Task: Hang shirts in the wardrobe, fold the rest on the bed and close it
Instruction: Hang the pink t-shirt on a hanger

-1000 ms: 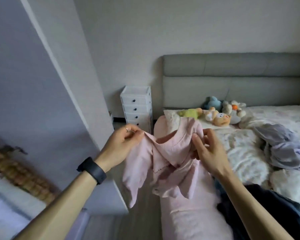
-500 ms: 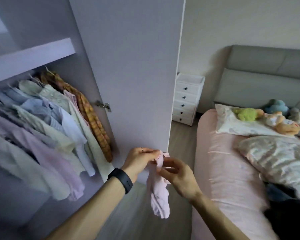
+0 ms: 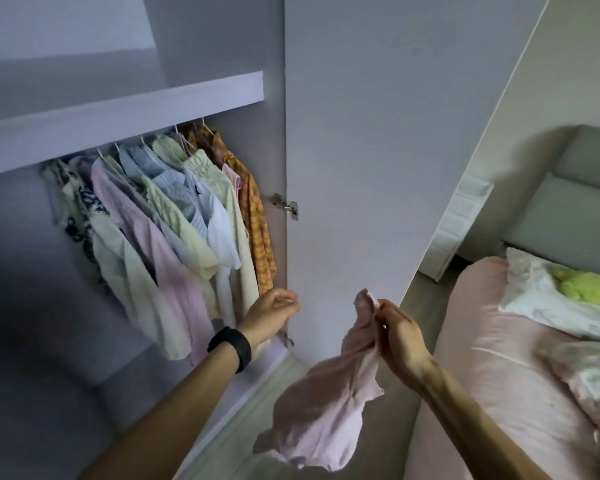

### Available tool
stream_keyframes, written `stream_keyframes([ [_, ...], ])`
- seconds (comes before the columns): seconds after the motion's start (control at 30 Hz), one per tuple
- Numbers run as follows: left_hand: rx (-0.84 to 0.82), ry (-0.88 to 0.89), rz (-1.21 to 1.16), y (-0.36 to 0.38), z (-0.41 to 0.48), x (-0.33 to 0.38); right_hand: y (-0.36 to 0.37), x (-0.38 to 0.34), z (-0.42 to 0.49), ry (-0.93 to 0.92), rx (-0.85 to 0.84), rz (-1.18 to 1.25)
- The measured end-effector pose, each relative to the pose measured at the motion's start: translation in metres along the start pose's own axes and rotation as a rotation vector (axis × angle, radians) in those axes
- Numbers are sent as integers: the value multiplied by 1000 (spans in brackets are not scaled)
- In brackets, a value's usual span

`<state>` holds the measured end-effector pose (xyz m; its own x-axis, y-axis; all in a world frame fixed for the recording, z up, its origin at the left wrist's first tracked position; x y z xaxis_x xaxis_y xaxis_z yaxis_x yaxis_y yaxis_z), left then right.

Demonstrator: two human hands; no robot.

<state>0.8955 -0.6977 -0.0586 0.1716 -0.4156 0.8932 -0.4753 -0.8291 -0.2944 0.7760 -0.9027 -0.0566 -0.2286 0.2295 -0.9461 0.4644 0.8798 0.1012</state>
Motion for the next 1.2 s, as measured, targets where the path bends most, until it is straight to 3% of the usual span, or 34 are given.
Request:
stream_keyframes([
  [0.23,-278,-9,230,24,21,-7,2,-43,11,92,-281,109],
  [0.33,-445,-5,372,39,24,-6,-6,-60,17,92,-295,147],
  [0.47,-357,89,517,45,27,-6,-27,-67,31,89,-236,168],
  [0.57,-310,86,421,43,27,-3,-43,-67,41,127,-188,251],
  [0.73,-247,19,359,58,31,7,-48,-68,47,277,-259,371],
  [0.83,-263,71,322,87,39,24,-53,-76,54,258,-293,403],
  [1.0,-292,152,464,127,53,37,-75,-93,65,191,-325,435],
  [1.2,-325,87,257,116,48,32,-113,-97,77,60,-343,410],
])
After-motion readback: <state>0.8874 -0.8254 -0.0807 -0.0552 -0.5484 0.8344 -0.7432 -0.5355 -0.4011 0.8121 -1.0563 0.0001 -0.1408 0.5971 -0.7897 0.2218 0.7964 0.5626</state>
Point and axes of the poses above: each hand's wrist, its own z-axis towards the middle knuckle, its own y-axis out of the palm, x = y × z, the point moved 1 cm from there along z, towards the middle knuckle, and after that the axes turned 1 degree about -y, right-handed, at the moved point
